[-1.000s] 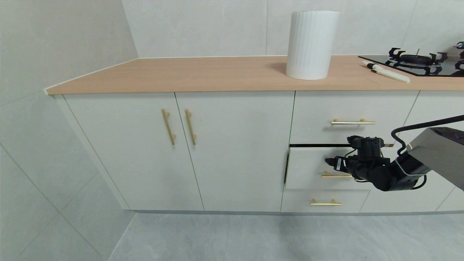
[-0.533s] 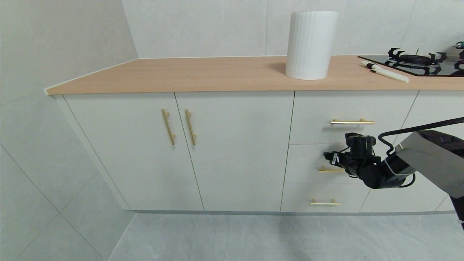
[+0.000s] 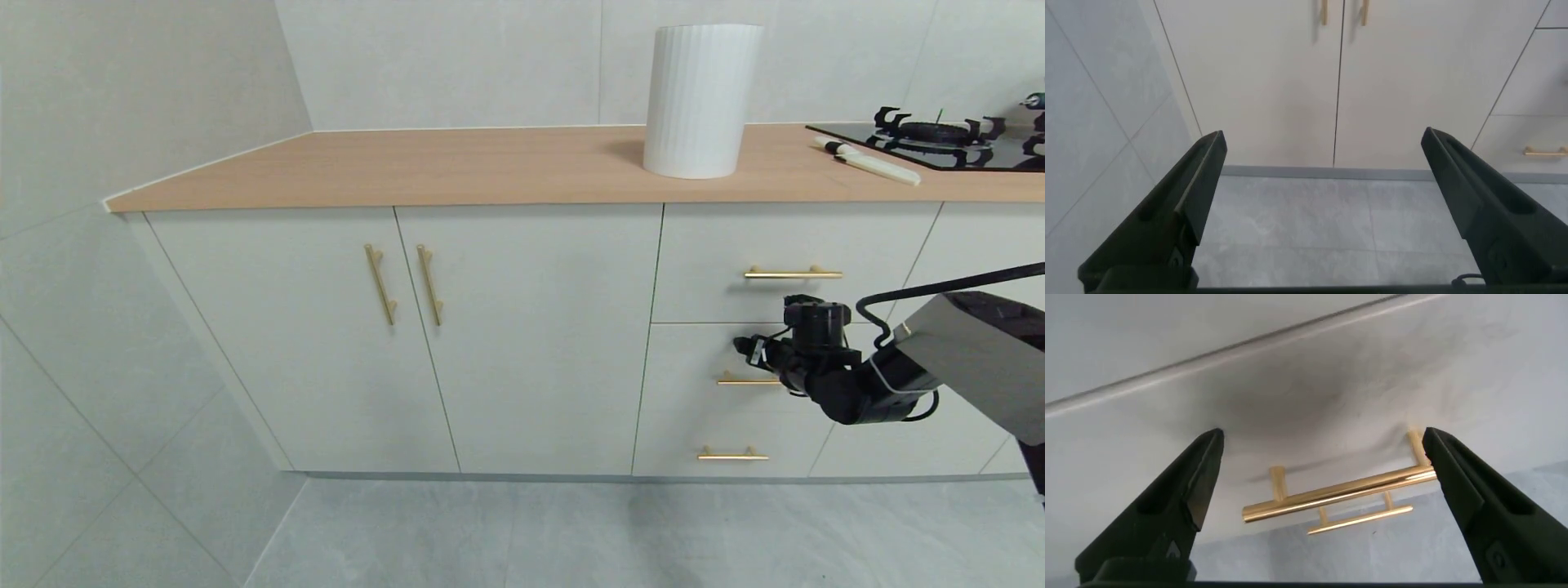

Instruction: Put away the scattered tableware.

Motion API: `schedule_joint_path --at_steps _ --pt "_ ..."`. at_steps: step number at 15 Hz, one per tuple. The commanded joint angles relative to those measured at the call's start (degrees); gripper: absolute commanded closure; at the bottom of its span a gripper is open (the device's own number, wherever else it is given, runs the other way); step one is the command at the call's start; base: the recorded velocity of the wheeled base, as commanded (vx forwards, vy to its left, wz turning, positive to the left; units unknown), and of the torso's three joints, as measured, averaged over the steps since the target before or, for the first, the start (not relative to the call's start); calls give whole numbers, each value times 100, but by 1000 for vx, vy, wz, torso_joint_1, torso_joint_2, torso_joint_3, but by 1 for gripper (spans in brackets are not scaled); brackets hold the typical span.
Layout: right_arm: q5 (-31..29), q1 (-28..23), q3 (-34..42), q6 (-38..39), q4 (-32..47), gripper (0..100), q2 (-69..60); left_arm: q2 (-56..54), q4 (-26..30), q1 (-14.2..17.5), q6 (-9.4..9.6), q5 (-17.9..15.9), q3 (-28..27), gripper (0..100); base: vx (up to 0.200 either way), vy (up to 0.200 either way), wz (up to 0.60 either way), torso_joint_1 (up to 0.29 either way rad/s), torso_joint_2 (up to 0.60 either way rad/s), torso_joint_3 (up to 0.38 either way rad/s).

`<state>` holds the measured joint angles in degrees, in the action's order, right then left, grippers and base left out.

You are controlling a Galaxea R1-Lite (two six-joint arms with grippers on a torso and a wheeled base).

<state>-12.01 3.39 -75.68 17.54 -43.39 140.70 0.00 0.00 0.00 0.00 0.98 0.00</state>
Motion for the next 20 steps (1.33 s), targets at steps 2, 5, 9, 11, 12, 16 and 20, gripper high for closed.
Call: schedule_joint_path --at_steps 2,5,9,11,12,16,20 --pt "5 109 1117 4 -30 0 -1511 0 0 0 0 -1 0 0 0 0 0 0 0 0" --pt "-170 197 2558 -49 -487 0 -3295 0 0 0 0 -1 0 0 0 0 0 0 0 0" --pt "-575 206 4553 -814 -610 0 -6283 0 0 0 0 -1 0 0 0 0 0 0 0 0" --pt "-601 197 5397 -1526 -372 0 -7760 0 0 0 0 -1 0 0 0 0 0 0 0 0" --pt "-636 171 5669 -1860 -223 0 -8340 0 0 0 0 -1 0 0 0 0 0 0 0 0" --pt "-1462 -84 5643 -3178 1869 0 -10941 0 0 0 0 -1 0 0 0 0 0 0 0 0" --pt "-1427 -128 5459 -3178 4110 0 -12963 0 0 0 0 -1 0 0 0 0 0 0 0 0"
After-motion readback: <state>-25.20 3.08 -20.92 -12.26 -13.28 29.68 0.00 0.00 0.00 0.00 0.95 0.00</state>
